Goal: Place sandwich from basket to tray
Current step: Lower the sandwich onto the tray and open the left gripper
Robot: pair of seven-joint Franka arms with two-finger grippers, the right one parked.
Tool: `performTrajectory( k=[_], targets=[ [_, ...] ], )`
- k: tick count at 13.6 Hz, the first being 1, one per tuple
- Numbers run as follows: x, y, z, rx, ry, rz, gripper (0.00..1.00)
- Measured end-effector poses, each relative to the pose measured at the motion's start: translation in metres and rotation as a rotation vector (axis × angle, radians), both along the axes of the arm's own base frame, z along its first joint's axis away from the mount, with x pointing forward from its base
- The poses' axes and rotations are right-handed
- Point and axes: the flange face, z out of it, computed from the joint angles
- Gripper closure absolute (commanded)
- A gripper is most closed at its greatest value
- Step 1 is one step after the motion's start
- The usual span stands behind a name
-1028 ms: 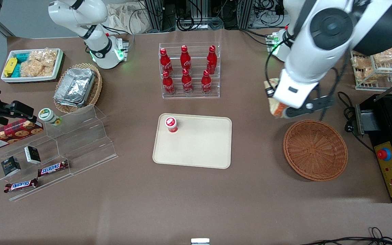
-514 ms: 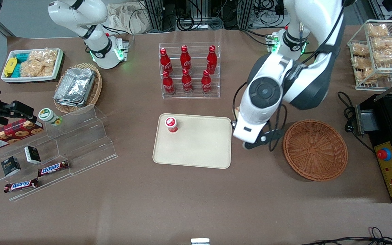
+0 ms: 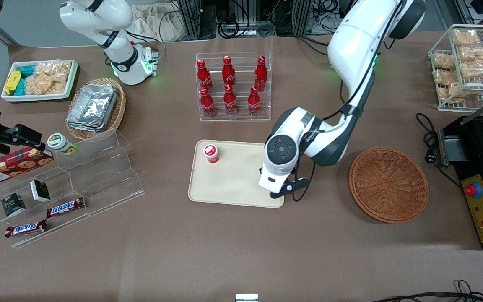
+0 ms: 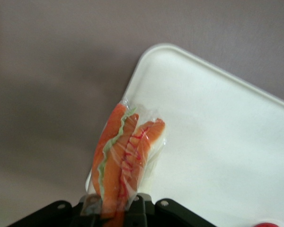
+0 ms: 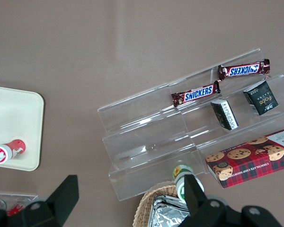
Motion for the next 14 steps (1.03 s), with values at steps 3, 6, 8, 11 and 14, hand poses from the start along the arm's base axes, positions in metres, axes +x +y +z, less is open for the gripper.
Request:
performTrajectory(
  k=[3,6,8,11,14],
  targets=[
    [-0.010,-0.011,-0.032,0.014,0.023,-0.018,0.79],
    [-0.008,-0.011,-0.036,0.011,0.016,-0.017,0.24],
    [-0.005,-0.011,-0.032,0.006,0.007,-0.014,0.00],
    [0.006,-0.011,-0.005,-0.012,-0.039,0.030,0.00],
    [0.023,0.011,0.090,-0.047,-0.130,0.116,0.00]
  ],
)
